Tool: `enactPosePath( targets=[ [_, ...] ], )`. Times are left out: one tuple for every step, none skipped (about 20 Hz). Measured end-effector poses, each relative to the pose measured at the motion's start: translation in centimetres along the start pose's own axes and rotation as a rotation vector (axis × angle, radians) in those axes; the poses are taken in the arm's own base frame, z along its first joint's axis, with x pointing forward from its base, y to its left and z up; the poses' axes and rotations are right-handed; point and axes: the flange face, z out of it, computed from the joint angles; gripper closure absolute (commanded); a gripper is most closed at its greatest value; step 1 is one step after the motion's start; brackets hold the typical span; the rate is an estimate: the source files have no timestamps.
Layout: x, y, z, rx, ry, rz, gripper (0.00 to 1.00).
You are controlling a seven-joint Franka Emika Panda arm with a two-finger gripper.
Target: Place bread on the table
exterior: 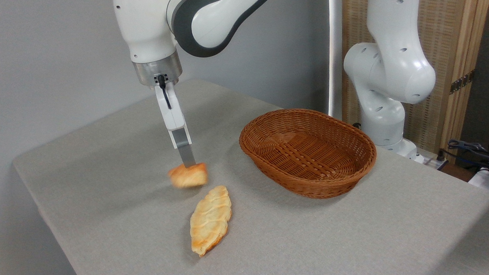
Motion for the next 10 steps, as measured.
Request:
enactPosePath(
  targets=[
    [0.1,0.0,0.1,-0.001,-0.001,0.002,0.0],
    [0.1,0.0,0.1,-0.001,-0.001,0.002,0.0],
    [0.1,0.0,0.1,-0.001,0.0,0.002,0.0],
    [0.1,-0.1,-0.1,0.002,0.002,0.001,0.0],
    [-0.1,-0.3,-0.5,0.011,0.009,-0.004,0.0],
    [-0.4,-0.8,-1.6,0.029,0.023,-0.016,0.0],
    [-1.0,-1.4,-2.8,0.045,0.036,-0.032,0.0],
    [-1.9,-2.2,-4.4,0.061,0.047,-0.054,0.0],
    [-3.2,-2.9,-6.3,0.069,0.052,-0.081,0.0],
    [-4.6,-3.5,-8.2,0.067,0.051,-0.108,0.0]
  ],
)
